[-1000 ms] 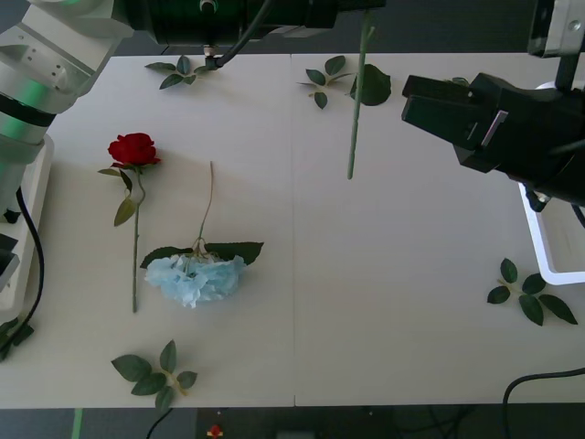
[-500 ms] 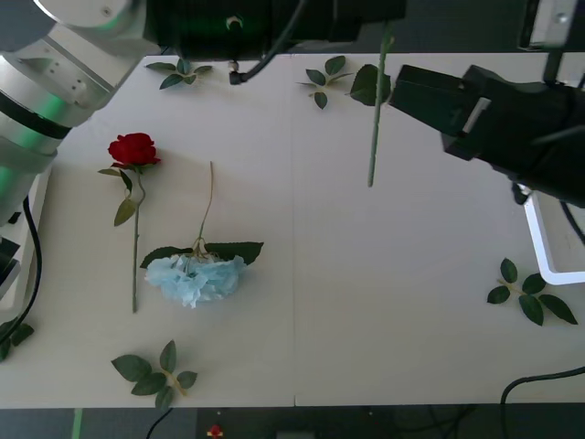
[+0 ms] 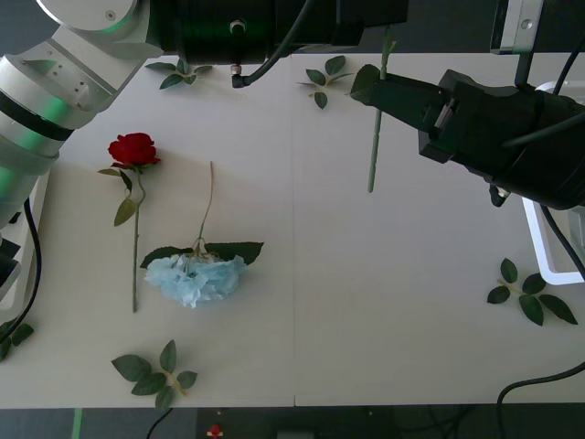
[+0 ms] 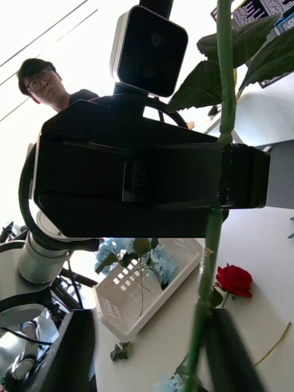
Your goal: Place the red flowers into the right box and the blue flowers into the left box. If a person shows an open palm, hand one flower to the person first, then continue sorting.
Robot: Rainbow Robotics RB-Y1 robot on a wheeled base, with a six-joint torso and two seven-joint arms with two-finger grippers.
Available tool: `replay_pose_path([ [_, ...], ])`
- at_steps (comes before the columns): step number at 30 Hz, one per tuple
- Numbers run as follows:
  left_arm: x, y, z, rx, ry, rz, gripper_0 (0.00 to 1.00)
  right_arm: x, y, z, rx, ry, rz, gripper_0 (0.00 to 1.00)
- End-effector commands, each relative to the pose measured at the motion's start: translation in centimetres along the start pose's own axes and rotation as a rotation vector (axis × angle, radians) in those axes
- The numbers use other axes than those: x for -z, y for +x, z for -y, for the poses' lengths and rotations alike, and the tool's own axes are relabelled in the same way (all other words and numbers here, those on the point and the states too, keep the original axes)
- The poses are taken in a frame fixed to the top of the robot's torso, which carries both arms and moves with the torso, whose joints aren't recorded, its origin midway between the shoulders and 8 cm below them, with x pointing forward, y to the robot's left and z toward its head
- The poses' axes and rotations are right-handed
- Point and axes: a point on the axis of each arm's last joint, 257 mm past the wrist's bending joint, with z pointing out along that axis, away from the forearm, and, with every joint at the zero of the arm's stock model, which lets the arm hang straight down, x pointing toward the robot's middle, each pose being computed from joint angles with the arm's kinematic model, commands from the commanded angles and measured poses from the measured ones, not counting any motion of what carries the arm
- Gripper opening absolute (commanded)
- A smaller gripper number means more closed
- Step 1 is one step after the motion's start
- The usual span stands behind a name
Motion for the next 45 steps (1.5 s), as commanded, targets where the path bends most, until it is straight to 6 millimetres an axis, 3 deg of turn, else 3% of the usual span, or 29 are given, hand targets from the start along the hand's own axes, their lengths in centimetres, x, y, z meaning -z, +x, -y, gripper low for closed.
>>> replay_pose_path([
  [1,0.1,-1.9,2.6,-0.027,0.024,0.006,0.00,-1.1,-1.4,-1.3,0.074,-0.033,0.027,0.00],
  [16,0.1,-1.9,2.6,-0.027,0.024,0.006,0.00,-1.1,-1.7,-1.5,0.078,-0.040,0.034,0.00],
  [17,0.1,-1.9,2.6,-0.027,0.024,0.006,0.09,-1.1,-1.7,-1.5,0.082,-0.040,0.034,0.00],
  [18,0.1,-1.9,2.6,-0.027,0.024,0.006,0.59,-1.1,-1.6,-1.5,0.082,-0.040,0.032,0.00],
  [19,0.1,-1.9,2.6,-0.027,0.024,0.006,0.91,-1.1,-1.6,-1.5,0.082,-0.040,0.032,0.00],
  [20,0.1,-1.9,2.6,-0.027,0.024,0.006,1.00,-1.1,-1.6,-1.5,0.082,-0.040,0.032,0.00],
  [30,0.1,-1.9,2.6,-0.027,0.024,0.006,1.00,-0.9,-1.0,-1.2,0.076,-0.032,0.026,0.00],
  [36,0.1,-1.9,2.6,-0.027,0.024,0.006,1.00,-0.2,0.0,0.3,0.090,0.022,-0.008,0.00],
  [40,0.1,-1.9,2.6,-0.027,0.024,0.006,1.00,1.3,0.6,2.5,0.119,0.111,-0.044,0.00],
  [45,0.1,-1.9,2.6,-0.027,0.024,0.006,1.00,5.0,1.2,6.8,0.138,0.302,-0.109,0.00],
])
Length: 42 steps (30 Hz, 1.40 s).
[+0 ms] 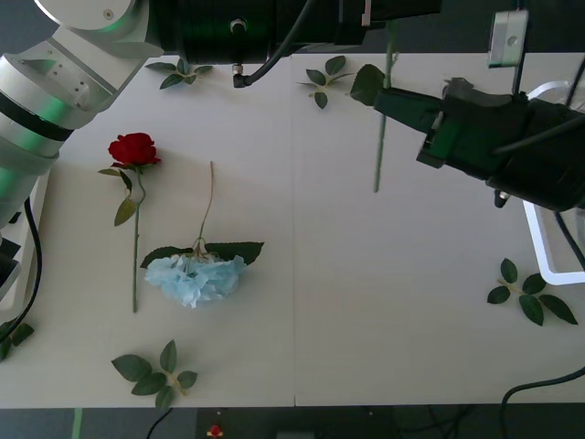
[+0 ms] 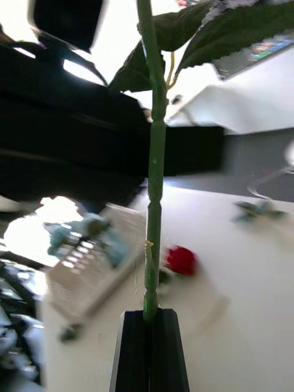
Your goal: Place the red flowers into the right box and the blue flowers into the left box. If a person shows an open palm, hand one flower to the person first, then continue sorting.
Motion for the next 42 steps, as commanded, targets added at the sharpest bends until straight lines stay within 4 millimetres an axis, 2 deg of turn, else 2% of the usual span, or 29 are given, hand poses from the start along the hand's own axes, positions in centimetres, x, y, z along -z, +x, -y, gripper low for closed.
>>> replay_pose_path([
  [1,0.2,-1.9,1.8,-0.023,0.007,0.006,1.00,4.2,0.3,4.2,0.045,0.201,-0.072,0.00],
  [3,0.2,-1.9,1.8,-0.023,0.007,0.006,1.00,6.1,0.9,6.2,0.044,0.293,-0.113,0.00],
  [6,0.2,-1.9,1.8,-0.023,0.007,0.006,1.00,10.6,2.0,10.2,0.014,0.475,-0.204,0.00],
  [7,0.2,-1.9,1.8,-0.023,0.007,0.006,1.00,11.5,2.1,10.8,0.004,0.505,-0.215,0.00],
  [8,0.2,-0.8,1.0,0.001,0.000,-0.003,1.00,13.2,2.4,12.0,-0.014,0.566,-0.240,0.00],
  [10,0.4,-1.0,0.8,0.001,-0.004,0.005,1.00,16.1,2.9,13.9,-0.050,0.673,-0.278,0.00],
  [11,0.5,-1.4,1.0,-0.010,-0.005,0.013,1.00,16.8,3.0,14.3,-0.056,0.698,-0.287,0.00],
  [13,1.3,-2.7,1.0,-0.028,-0.013,0.037,1.00,20.1,3.6,16.2,-0.099,0.825,-0.323,0.00],
  [14,1.5,-3.0,1.0,-0.030,-0.016,0.043,1.00,20.9,3.8,16.6,-0.108,0.854,-0.329,0.00],
  [15,2.3,-3.8,0.6,-0.045,-0.033,0.053,1.00,22.8,4.0,17.6,-0.130,0.931,-0.344,0.00],
  [18,3.7,-4.6,-0.1,-0.062,-0.068,0.037,1.00,26.2,4.7,19.1,-0.174,1.067,-0.364,0.00],
  [21,7.1,-4.5,-2.6,-0.063,-0.145,-0.042,1.00,30.2,5.4,20.3,-0.219,1.219,-0.373,0.00],
  [22,7.8,-4.5,-3.2,-0.062,-0.162,-0.056,1.00,30.8,5.5,20.6,-0.225,1.243,-0.372,0.00],
  [23,10.0,-4.4,-4.4,-0.054,-0.206,-0.100,1.00,32.2,5.8,21.1,-0.237,1.296,-0.371,0.00],
  [24,11.0,-4.3,-5.0,-0.050,-0.224,-0.118,1.00,32.7,5.9,21.3,-0.243,1.315,-0.370,0.00],
  [27,16.3,-4.1,-7.1,-0.028,-0.321,-0.217,1.00,35.6,6.3,22.7,-0.237,1.402,-0.387,0.00],
  [28,17.2,-4.1,-7.4,-0.022,-0.338,-0.234,1.00,36.1,6.3,23.1,-0.227,1.419,-0.390,0.00],
  [29,19.4,-3.9,-8.1,0.002,-0.376,-0.271,1.00,37.0,6.4,23.9,-0.200,1.455,-0.401,0.00],
  [30,20.2,-3.8,-8.3,0.015,-0.387,-0.283,1.00,37.3,6.5,24.2,-0.188,1.467,-0.404,0.00],
  [32,23.0,-3.1,-9.0,0.064,-0.431,-0.329,1.00,38.4,6.6,25.4,-0.152,1.502,-0.414,0.00],
  [38,28.8,0.1,-10.6,0.286,-0.581,-0.434,1.00,40.5,6.6,28.4,-0.022,1.536,-0.483,0.00],
  [42,30.2,0.7,-11.1,0.464,-0.708,-0.410,1.00,41.6,6.2,29.8,0.067,1.545,-0.531,0.00],
])
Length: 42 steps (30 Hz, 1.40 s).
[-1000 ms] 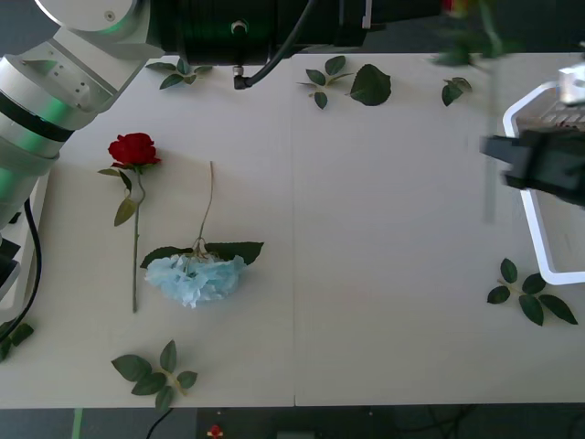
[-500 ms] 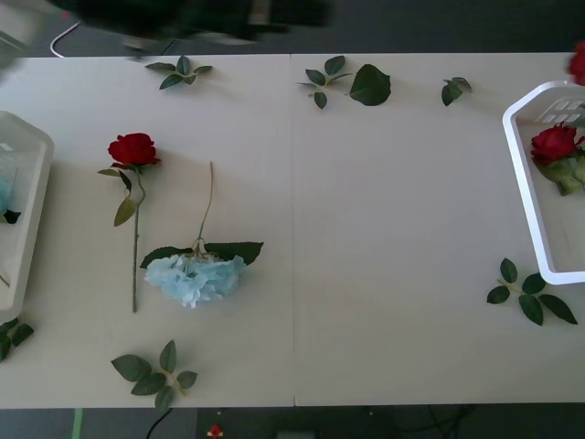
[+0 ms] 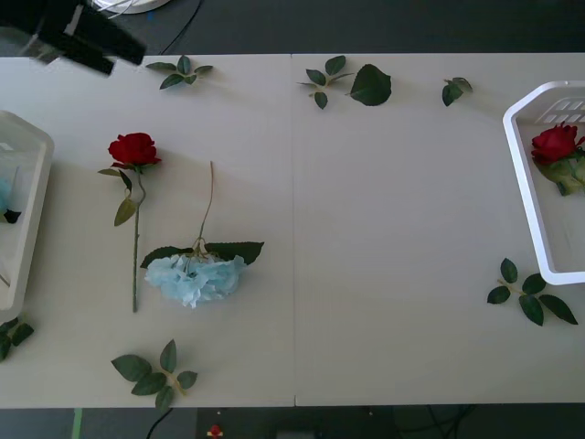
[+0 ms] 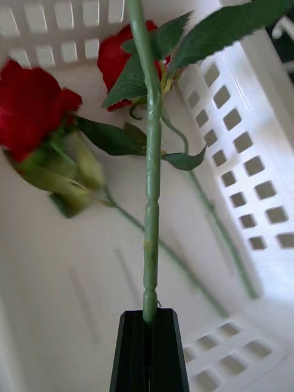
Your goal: Place the red flowers into the right box and the blue flowers into the left box. If a person shows an open palm, hand one flower to the person first, then continue sorting.
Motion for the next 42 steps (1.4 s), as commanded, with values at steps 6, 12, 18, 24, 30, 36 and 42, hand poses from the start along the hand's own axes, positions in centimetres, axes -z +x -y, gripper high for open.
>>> replay_pose_path([
  [6,3.3,-1.7,-1.7,0.493,-0.278,0.097,1.00,-1.5,-4.1,2.7,0.244,0.082,0.092,0.00],
  [12,-0.3,2.0,-4.3,0.578,-0.468,0.051,1.00,-1.6,-4.6,2.6,0.254,0.092,0.113,0.95],
  [18,-4.7,8.5,-9.1,0.617,-0.617,-0.044,1.00,-1.6,-4.7,2.5,0.258,0.091,0.120,1.00],
  [24,-6.1,10.7,-13.5,0.631,-0.707,-0.003,1.00,-1.7,-4.6,2.3,0.266,0.085,0.117,1.00],
  [30,-7.7,11.9,-18.6,0.561,-0.745,0.038,1.00,-1.7,-4.6,1.7,0.268,0.067,0.118,1.00],
  [36,-9.9,12.2,-22.9,0.486,-0.779,0.074,1.00,-0.5,-5.5,0.5,0.241,0.015,0.131,1.00],
  [42,-11.6,12.6,-26.6,0.442,-0.834,0.121,1.00,4.1,-7.0,-3.4,0.244,-0.111,0.124,1.00],
])
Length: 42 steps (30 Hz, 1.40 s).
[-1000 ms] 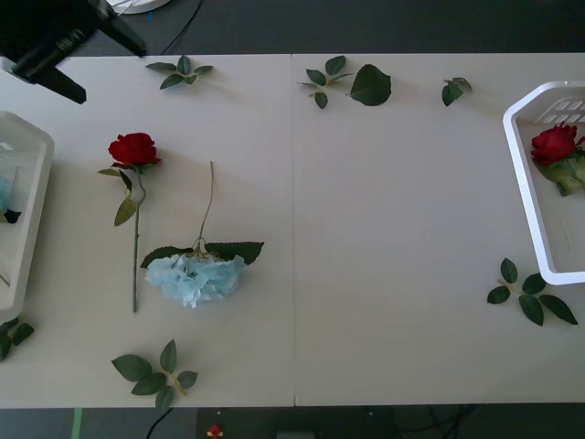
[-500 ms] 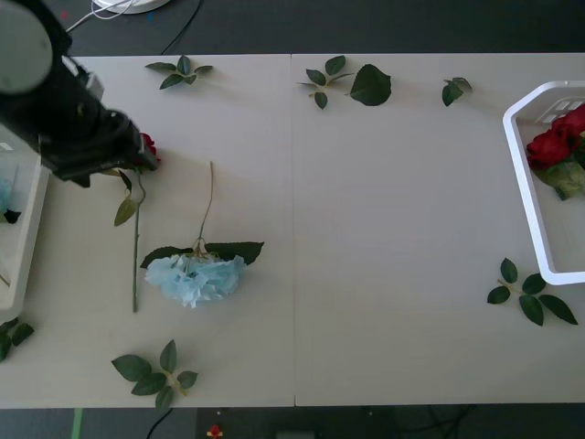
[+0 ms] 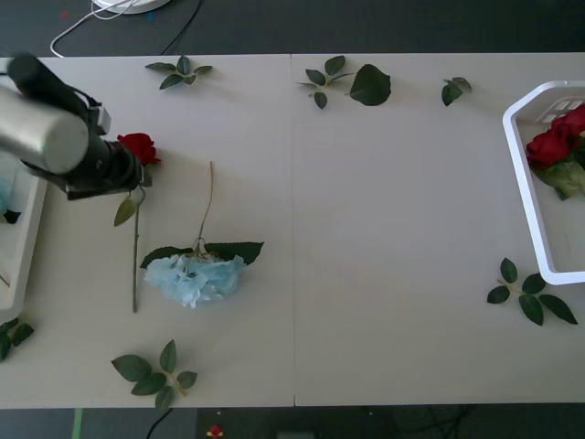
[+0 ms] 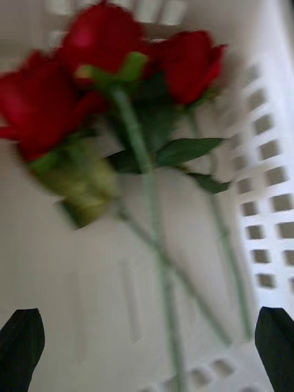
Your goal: Place the red flowers into the right box and the blue flowers into the left box. If a person shows an open palm, hand one flower to the person first, then continue sorting.
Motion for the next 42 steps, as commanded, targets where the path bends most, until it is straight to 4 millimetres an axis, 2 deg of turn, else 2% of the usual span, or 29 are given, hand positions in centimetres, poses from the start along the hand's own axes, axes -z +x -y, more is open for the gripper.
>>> replay_pose_path([
  [1,-1.7,-0.3,-2.4,0.003,-0.058,0.037,1.00,5.1,-6.5,-1.3,0.085,-0.060,0.120,1.00],
  [4,-2.6,0.0,-2.2,0.000,-0.053,0.041,1.00,7.2,-7.5,-4.3,0.089,-0.156,0.146,1.00],
  [8,-4.4,0.3,-1.1,-0.016,-0.026,0.069,1.00,10.5,-8.8,-10.3,0.112,-0.335,0.204,1.00],
  [13,-4.9,0.3,0.0,-0.033,-0.005,0.088,1.00,15.5,-9.4,-18.2,0.165,-0.575,0.273,1.00],
  [14,-4.9,0.4,0.1,-0.035,-0.004,0.087,1.00,16.2,-9.5,-19.0,0.173,-0.603,0.283,1.00],
  [15,-5.1,0.5,0.5,-0.041,0.001,0.090,1.00,18.0,-9.4,-21.5,0.176,-0.707,0.296,1.00],
  [16,-5.3,0.8,0.7,-0.045,0.004,0.087,1.00,19.2,-9.2,-23.0,0.175,-0.778,0.303,1.00],
  [17,-5.3,0.8,0.8,-0.048,0.006,0.088,1.00,20.0,-9.1,-24.0,0.184,-0.820,0.311,1.00],
  [20,-5.7,1.3,1.4,-0.057,0.014,0.089,1.00,24.2,-8.4,-28.0,0.235,-1.030,0.360,1.00],
  [21,-5.7,1.3,1.4,-0.057,0.015,0.090,1.00,24.6,-8.2,-28.4,0.246,-1.048,0.365,1.00],
  [23,-6.0,1.7,1.6,-0.063,0.015,0.086,1.00,26.9,-7.5,-30.6,0.285,-1.160,0.390,1.00],
  [26,-6.5,2.4,1.6,-0.073,0.011,0.078,1.00,29.3,-6.6,-32.7,0.324,-1.266,0.418,1.00],
  [29,-7.0,3.2,1.5,-0.084,0.003,0.064,1.00,31.3,-5.8,-34.2,0.345,-1.353,0.429,1.00],
  [33,-7.0,3.3,1.5,-0.079,0.002,0.062,1.00,33.2,-4.8,-35.5,0.347,-1.446,0.418,1.00],
  [37,-7.1,3.5,1.5,-0.076,0.002,0.057,1.00,34.1,-4.3,-36.4,0.341,-1.494,0.408,1.00],
  [39,-7.2,3.7,1.6,-0.081,0.003,0.056,0.52,34.5,-4.1,-36.8,0.333,-1.511,0.408,1.00],
  [40,-7.1,3.6,1.8,-0.080,0.008,0.060,0.20,34.6,-4.0,-36.9,0.331,-1.518,0.404,1.00],
  [41,-7.2,3.6,1.9,-0.078,0.010,0.062,0.00,34.8,-4.0,-37.1,0.325,-1.527,0.406,1.00],
  [42,-7.1,3.4,1.9,-0.079,0.013,0.066,0.00,34.9,-4.0,-37.1,0.323,-1.530,0.406,1.00],
])
